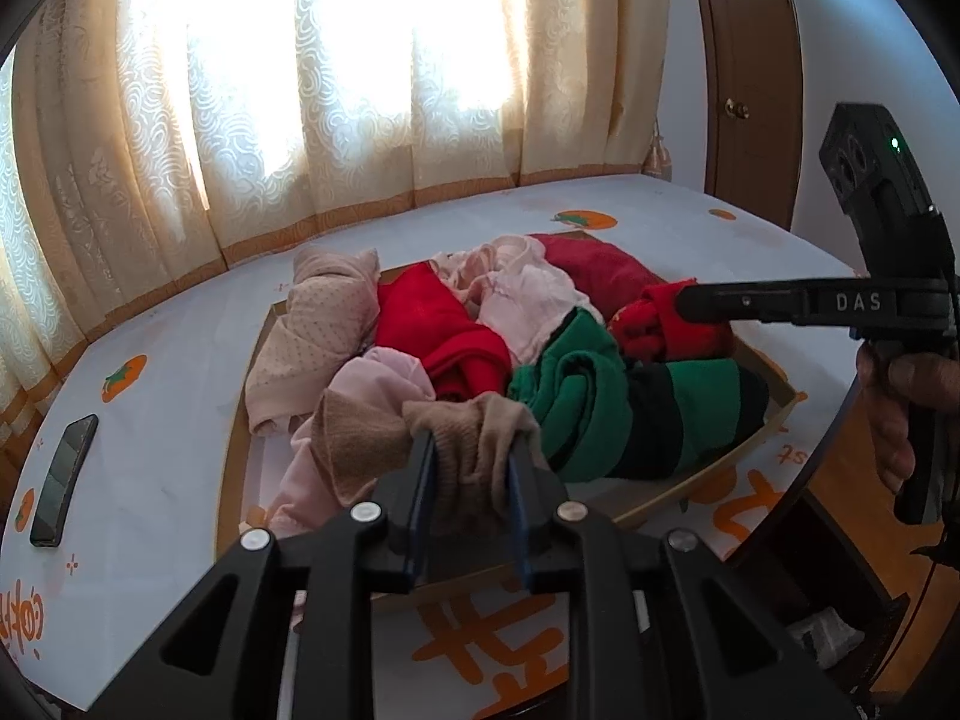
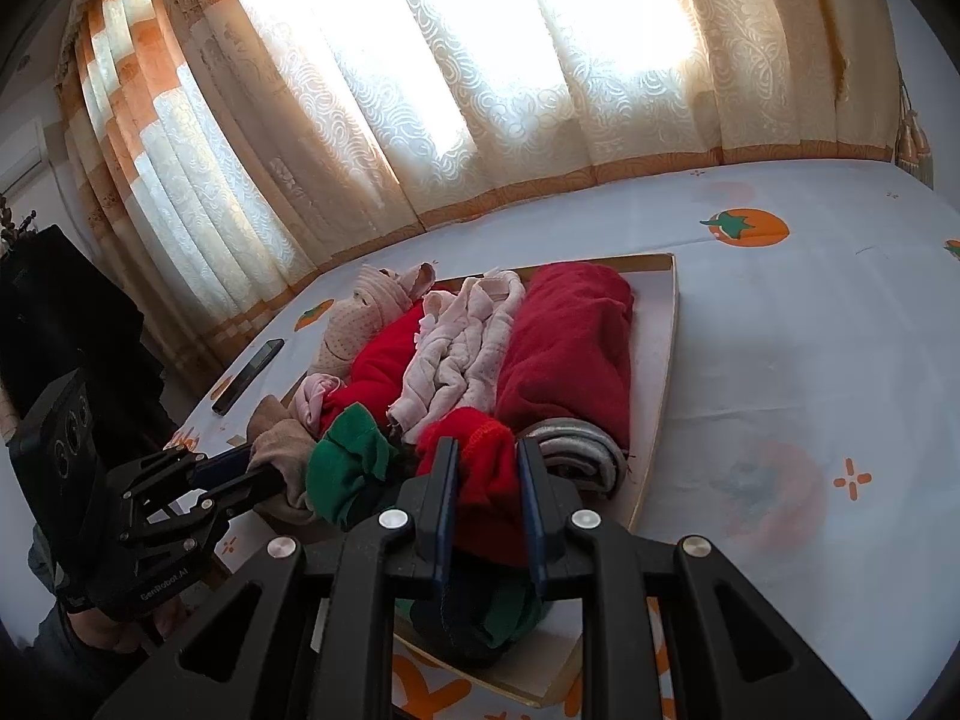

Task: Take underwear out of drawer
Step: 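Lower the beige underwear into the tray with the left tool while the right tool lowers the red sock, then open the left tool on the beige underwear while the right tool releases the red sock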

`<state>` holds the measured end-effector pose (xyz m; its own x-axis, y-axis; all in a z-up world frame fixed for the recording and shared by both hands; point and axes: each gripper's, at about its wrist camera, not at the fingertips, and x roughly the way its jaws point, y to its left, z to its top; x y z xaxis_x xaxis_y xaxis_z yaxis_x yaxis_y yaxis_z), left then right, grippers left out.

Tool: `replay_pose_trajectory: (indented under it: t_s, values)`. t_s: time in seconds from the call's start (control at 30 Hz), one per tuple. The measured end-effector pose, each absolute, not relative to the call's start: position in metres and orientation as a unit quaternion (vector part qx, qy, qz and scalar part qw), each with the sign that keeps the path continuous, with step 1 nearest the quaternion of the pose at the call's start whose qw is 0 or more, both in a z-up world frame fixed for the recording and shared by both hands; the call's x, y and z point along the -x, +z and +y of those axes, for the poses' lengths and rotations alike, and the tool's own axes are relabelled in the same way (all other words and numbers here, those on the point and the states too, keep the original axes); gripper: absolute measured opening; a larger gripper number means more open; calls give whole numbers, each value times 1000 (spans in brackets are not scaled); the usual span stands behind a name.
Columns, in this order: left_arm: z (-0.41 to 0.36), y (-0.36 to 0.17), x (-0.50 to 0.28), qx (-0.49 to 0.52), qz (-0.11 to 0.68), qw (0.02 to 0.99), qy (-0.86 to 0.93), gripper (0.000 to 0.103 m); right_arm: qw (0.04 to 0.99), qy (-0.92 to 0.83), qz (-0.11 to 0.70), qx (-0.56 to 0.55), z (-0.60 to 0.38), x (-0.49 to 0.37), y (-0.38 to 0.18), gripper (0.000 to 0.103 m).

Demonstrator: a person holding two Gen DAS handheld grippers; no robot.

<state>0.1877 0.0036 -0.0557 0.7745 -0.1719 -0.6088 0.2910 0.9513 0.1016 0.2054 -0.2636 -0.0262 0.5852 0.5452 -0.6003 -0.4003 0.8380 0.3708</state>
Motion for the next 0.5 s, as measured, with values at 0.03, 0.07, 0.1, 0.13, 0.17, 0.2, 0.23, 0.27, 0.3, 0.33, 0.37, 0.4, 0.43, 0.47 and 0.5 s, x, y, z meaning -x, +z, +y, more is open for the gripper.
replay_pose_trajectory:
  t_s: [0.03,0.07,0.1,0.13,0.17,0.2,0.23,0.27,0.3,0.33,0.37,0.4,0.43,0.47,0.5]
  values:
    - [3,-58,-189,-97,313,937,-123,21,885,267,369,-96,-263,-205,-26,21]
    - [3,-59,-189,-97,315,936,-123,22,885,266,369,-94,-262,-206,-27,21]
    - [4,-61,-190,-97,316,936,-123,22,885,266,370,-94,-262,-206,-27,21]
    - [4,-62,-191,-95,318,935,-123,22,885,265,370,-93,-262,-206,-27,21]
    - [4,-63,-192,-94,319,935,-124,23,885,265,370,-93,-262,-206,-28,21]
    - [4,-64,-192,-91,321,935,-123,28,885,265,372,-93,-262,-206,-28,22]
    - [5,-64,-193,-89,321,935,-122,28,884,264,374,-92,-262,-207,-29,23]
    - [5,-65,-193,-89,322,935,-122,29,884,263,377,-90,-261,-208,-30,23]
    - [5,-66,-194,-89,323,934,-122,29,883,262,378,-88,-261,-208,-30,23]
    - [5,-66,-194,-89,324,934,-122,29,883,262,379,-86,-260,-208,-31,24]
    - [4,-67,-193,-90,324,934,-122,29,883,262,379,-84,-260,-208,-31,24]
    - [4,-67,-193,-91,324,934,-121,29,883,263,380,-83,-260,-207,-31,24]
    - [4,-67,-193,-90,323,934,-121,30,883,264,380,-81,-260,-207,-31,24]
    - [4,-67,-193,-91,322,934,-122,32,883,264,380,-79,-260,-206,-31,24]
    - [4,-67,-193,-92,322,934,-121,33,882,266,382,-78,-260,-206,-31,26]
